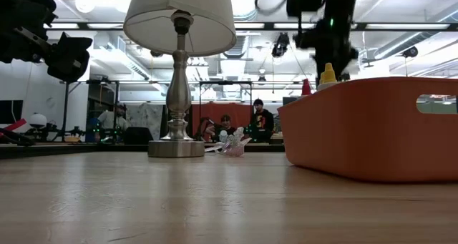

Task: Pick & Place food coloring
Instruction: Put the big food coloring bottle into the orange bin

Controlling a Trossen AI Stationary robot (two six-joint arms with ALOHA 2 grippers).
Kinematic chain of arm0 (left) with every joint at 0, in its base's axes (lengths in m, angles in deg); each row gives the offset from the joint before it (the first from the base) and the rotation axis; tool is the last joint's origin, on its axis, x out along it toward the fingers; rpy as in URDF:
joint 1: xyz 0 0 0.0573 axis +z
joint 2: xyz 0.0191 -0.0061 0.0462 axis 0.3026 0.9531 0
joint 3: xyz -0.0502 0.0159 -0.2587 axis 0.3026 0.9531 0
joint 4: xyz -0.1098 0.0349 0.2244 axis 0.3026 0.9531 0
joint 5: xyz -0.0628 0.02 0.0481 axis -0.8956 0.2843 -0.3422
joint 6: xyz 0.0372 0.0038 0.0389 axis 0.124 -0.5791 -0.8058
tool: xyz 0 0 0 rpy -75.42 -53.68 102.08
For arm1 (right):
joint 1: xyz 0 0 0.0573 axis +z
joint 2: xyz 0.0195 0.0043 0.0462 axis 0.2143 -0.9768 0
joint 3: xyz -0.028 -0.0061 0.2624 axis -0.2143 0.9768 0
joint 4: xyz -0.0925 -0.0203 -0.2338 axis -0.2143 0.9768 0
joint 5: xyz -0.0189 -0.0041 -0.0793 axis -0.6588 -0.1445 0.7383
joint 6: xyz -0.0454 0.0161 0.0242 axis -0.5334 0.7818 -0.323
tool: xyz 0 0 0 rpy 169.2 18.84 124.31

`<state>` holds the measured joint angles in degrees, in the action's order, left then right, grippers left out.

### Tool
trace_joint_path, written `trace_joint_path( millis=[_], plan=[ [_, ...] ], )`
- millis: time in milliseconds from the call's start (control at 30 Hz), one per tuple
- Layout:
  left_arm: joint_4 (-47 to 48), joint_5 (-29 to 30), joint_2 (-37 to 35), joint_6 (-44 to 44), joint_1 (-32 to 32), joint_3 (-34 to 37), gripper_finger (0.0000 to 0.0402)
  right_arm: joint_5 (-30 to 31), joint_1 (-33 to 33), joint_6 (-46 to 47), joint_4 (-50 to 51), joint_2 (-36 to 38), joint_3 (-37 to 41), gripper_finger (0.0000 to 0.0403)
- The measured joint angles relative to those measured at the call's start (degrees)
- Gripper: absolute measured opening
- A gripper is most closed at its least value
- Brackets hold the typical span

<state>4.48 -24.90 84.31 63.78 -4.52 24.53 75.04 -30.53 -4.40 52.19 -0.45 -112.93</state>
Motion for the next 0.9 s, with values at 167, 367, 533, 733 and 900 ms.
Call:
trace_joint_path(
  millis=[167,367,533,733,900],
  plan=[
    [0.0,0.0,0.0,0.0,0.0,0.0,0.0258,-0.1,6.9,0.5,6.6,1.8,-6.2,0.0132],
    [0.0,0.0,0.0,0.0,0.0,0.0,0.0258,-0.6,16.6,3.5,13.0,1.8,-12.3,0.0132],
    [0.0,0.0,0.0,0.0,0.0,0.0,0.0259,-1.1,25.0,5.4,13.2,1.7,-14.6,0.0132],
    [0.0,0.0,0.0,0.0,0.0,0.0,0.0258,-2.2,33.3,6.1,11.9,0.7,-14.6,0.0132],
    [0.0,0.0,0.0,0.0,0.0,0.0,0.0259,-2.2,38.9,5.9,9.5,-1.3,-14.6,0.0132]
  ],
)
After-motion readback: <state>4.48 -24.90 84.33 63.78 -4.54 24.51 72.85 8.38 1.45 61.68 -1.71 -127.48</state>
